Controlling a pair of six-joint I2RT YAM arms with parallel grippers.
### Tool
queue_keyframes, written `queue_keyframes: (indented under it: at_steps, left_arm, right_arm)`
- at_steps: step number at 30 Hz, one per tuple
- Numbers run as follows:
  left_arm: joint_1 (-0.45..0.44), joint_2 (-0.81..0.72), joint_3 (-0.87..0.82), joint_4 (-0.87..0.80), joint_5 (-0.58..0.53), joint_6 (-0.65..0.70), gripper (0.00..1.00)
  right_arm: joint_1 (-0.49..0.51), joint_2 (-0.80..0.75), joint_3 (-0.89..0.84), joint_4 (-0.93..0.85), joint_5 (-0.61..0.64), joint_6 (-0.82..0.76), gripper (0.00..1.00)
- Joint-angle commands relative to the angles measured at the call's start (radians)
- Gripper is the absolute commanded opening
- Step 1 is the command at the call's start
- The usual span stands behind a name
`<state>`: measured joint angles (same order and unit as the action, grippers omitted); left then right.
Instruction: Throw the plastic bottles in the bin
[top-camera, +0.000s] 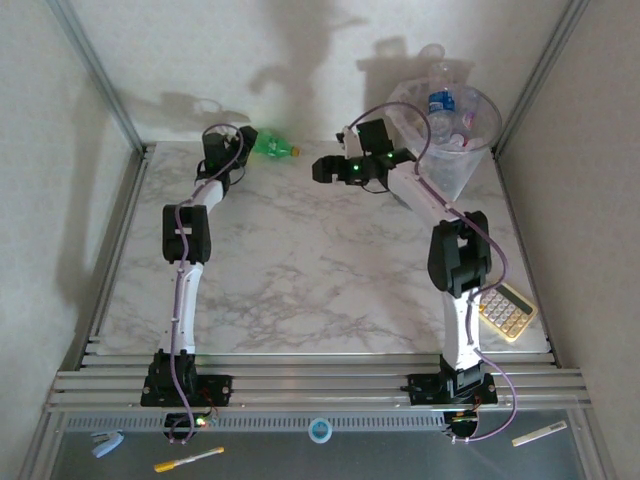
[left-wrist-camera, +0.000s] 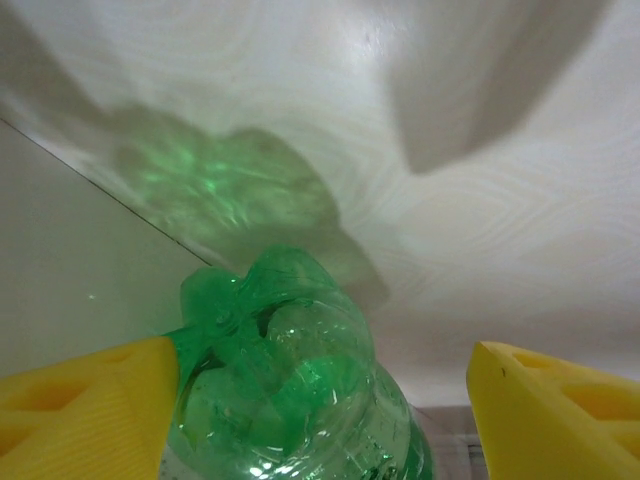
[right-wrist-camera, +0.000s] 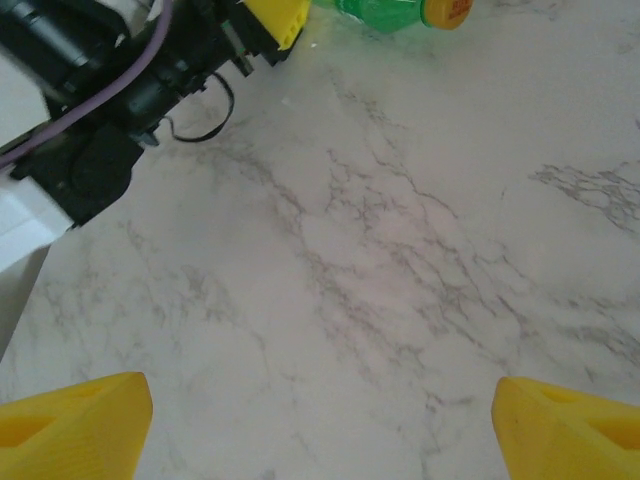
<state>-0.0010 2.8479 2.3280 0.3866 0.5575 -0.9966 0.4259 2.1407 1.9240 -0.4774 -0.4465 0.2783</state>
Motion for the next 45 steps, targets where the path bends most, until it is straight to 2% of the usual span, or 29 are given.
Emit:
queue_keyframes:
  at_steps: [1, 7, 18, 27, 33, 35, 37, 39, 42, 45]
  left_arm:
    - [-0.120, 0.069, -0.069, -0.256, 0.153, 0.009, 0.75]
    - [-0.150, 0.024, -0.175, -0.245, 0.176, 0.052, 0.71]
    - [-0.170, -0.023, -0.285, -0.210, 0.173, 0.062, 0.71]
    - [-0.196, -0.094, -0.435, -0.088, 0.207, 0.060, 0.68]
    - [-0.235, -0.172, -0.536, -0.048, 0.246, 0.105, 0.66]
    - [-0.229, -0.231, -0.618, 0.011, 0.216, 0.105, 0.66]
    - [-0.204, -0.295, -0.659, -0.022, 0.135, 0.135, 0.72]
    - [-0.180, -0.347, -0.643, -0.144, 0.023, 0.203, 0.80]
    - [-0.153, -0.384, -0.603, -0.216, -0.103, 0.264, 0.85]
    - [-0.122, -0.348, -0.528, -0.219, -0.149, 0.228, 0.85]
  right_arm:
    - [0.000, 0.104, 0.105, -0.001, -0.029, 0.053, 0.88]
    - [-0.001, 0.275, 0.286, 0.046, -0.013, 0.120, 0.87]
    - [-0.009, 0.548, 0.570, 0.124, 0.193, 0.312, 0.88]
    - [-0.015, 0.651, 0.587, 0.366, 0.181, 0.632, 0.89]
    - [-0.004, 0.696, 0.624, 0.433, 0.240, 0.751, 0.90]
    - [-0.002, 0.712, 0.630, 0.463, 0.257, 0.781, 0.90]
    - [-0.003, 0.742, 0.665, 0.460, 0.262, 0.807, 0.90]
    - [-0.001, 0.759, 0.684, 0.448, 0.272, 0.817, 0.90]
    - [0.001, 0.770, 0.677, 0.462, 0.278, 0.837, 0.89]
    - [0.002, 0.768, 0.660, 0.480, 0.280, 0.852, 0.88]
